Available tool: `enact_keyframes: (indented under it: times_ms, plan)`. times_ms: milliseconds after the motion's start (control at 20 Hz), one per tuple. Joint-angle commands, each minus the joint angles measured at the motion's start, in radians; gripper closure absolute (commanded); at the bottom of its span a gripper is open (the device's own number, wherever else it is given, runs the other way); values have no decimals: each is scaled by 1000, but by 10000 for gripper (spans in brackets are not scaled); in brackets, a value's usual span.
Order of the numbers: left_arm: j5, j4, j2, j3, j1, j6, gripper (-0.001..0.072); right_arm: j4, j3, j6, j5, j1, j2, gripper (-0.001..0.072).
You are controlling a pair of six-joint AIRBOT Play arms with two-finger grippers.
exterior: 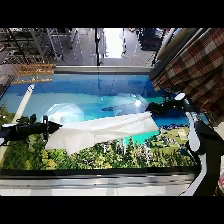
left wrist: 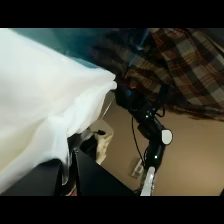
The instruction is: Fold the clothes and pants, and hang the long-sleeved shirts on hangers.
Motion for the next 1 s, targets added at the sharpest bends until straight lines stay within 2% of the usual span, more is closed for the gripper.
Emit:
enact_keyframes:
  times_ms: [0,150,200,350,500,550,650,700,750,800,900,950]
  plan:
    - [11,-107,-22,11,30,108,606,-46,22,-20,102,-42,13,148]
    - [13,-140,84,11,87,197,605,-32,9,-10,290,-132,18,146]
    - [16,-151,133,11,100,243,606,-32,-16,-22,312,-143,17,144]
    - [69,-164,277,11,110,352,605,16,-88,-72,272,-138,-3,144]
    - [100,-163,356,11,93,412,605,142,-89,-127,261,-92,-53,151]
    - [96,-146,364,11,74,425,605,157,-89,-134,247,-65,-64,179]
    - [97,-29,372,11,5,472,606,152,-85,-150,222,-13,-66,545]
    - [101,86,371,11,-48,474,650,133,-66,-156,238,1,-65,635]
    - [109,229,368,10,-109,471,702,71,-38,-150,251,9,-54,697]
    - [123,370,362,9,-170,431,703,-29,-17,-104,246,10,-23,698]
    - [152,625,335,8,-289,248,703,-232,-2,-32,232,0,71,699]
    - [172,717,312,8,-342,167,703,-314,-2,-31,243,-6,127,700]
